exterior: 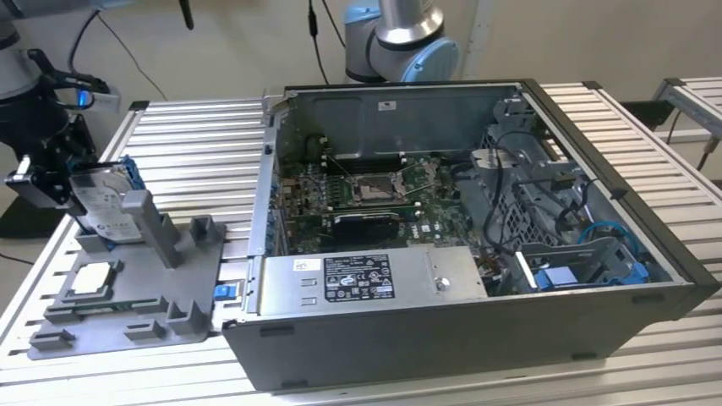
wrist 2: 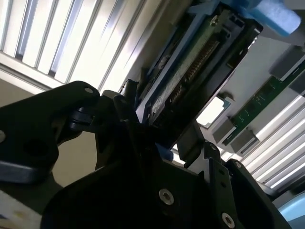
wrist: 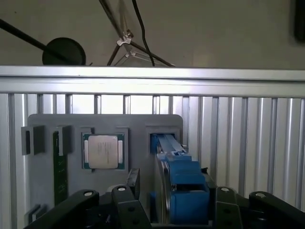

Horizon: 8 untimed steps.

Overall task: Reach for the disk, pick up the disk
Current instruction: 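Pick up the disk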

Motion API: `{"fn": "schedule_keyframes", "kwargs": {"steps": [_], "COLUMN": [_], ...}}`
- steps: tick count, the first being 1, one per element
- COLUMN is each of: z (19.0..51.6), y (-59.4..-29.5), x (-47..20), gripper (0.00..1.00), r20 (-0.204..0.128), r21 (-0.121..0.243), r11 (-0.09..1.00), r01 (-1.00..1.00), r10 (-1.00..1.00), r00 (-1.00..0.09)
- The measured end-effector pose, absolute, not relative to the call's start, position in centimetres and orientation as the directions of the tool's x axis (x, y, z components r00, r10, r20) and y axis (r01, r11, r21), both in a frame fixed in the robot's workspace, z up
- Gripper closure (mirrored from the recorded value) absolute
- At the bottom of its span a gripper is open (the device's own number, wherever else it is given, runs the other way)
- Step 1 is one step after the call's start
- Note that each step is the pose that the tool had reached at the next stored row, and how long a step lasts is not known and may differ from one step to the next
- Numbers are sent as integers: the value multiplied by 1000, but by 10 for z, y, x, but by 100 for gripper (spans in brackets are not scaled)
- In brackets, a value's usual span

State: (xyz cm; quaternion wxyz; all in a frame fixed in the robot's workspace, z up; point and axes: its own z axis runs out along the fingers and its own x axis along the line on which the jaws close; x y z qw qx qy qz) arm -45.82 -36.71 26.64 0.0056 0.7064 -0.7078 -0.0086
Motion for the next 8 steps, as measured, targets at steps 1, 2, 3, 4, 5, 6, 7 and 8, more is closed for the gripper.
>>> {"fn": "schedule_keyframes", "kwargs": {"steps": [1,2,3,4,5,6,7,8], "z": [265,265,264,263,263,263,263,263], "y": [-367,-367,-367,-367,-367,-367,-367,-367], "x": [-458,-458,-458,-458,-458,-458,-458,-458], "gripper": [0,0,0,0,0,0,0,100], "r20": [-5,-6,-7,-8,-8,-8,-8,-8], "r21": [20,20,20,20,20,20,20,20], "r11": [2,2,1,1,1,1,1,1], "r01": [-1000,-1000,-1000,-1000,-1000,-1000,-1000,-1000], "r10": [-1000,-1000,-1000,-1000,-1000,-1000,-1000,-1000], "r00": [-2,-2,-2,-2,-2,-2,-2,-2]}}
